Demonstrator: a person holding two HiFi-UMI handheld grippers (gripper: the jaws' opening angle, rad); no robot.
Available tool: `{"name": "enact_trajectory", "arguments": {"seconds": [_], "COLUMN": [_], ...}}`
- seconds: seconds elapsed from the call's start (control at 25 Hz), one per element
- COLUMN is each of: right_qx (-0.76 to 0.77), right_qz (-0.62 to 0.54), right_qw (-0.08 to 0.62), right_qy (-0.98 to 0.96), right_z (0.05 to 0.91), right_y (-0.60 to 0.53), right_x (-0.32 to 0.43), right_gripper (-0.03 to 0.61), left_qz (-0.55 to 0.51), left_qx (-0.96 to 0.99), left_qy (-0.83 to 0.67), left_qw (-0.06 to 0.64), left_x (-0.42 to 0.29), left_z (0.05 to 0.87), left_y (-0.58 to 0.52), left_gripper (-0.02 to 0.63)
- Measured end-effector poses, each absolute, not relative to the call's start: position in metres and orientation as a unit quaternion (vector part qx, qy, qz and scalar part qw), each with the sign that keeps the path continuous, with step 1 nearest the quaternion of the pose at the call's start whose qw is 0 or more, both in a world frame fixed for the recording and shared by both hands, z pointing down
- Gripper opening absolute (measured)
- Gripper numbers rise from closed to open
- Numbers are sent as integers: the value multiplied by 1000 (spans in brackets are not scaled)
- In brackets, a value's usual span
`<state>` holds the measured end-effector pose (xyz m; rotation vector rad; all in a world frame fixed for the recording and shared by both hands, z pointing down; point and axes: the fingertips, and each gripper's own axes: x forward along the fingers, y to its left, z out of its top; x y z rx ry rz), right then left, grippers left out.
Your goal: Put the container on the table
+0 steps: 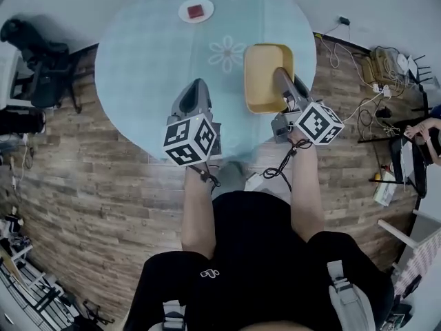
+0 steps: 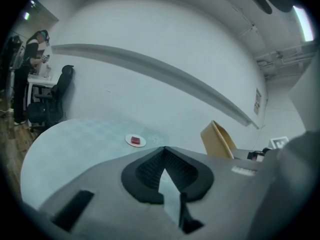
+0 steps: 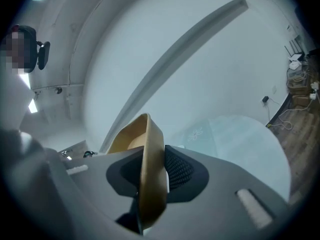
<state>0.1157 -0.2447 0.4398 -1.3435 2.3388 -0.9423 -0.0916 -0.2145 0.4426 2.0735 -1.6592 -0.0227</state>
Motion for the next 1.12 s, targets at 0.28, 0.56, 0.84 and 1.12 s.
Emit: {"name": "enact_trajectory", "arguments": {"seconds": [0.28, 0.56, 0.84, 1.12], "right_qx": [-445, -479, -457, -451], "right_qz": [-331, -349, -400, -365], "right_qw": [77, 19, -101, -201], "right_qy": [828, 805, 788, 789], "right_z": [460, 490, 589, 631], "right_y": [-294, -331, -363, -428], "right_x": [49, 58, 14, -23], "right_gripper": [84, 84, 84, 86], "left_qz": [-12, -33, -34, -34], "left_qx": [724, 722, 672, 630], "left_qy": [-625, -616, -661, -700], "left_qw": [290, 313, 333, 334], "left_x": [-146, -155, -206, -248], "left_z": [481, 490, 508, 512], "left_y": [-274, -301, -295, -279], "left_gripper": [-3, -3, -3, -3]}}
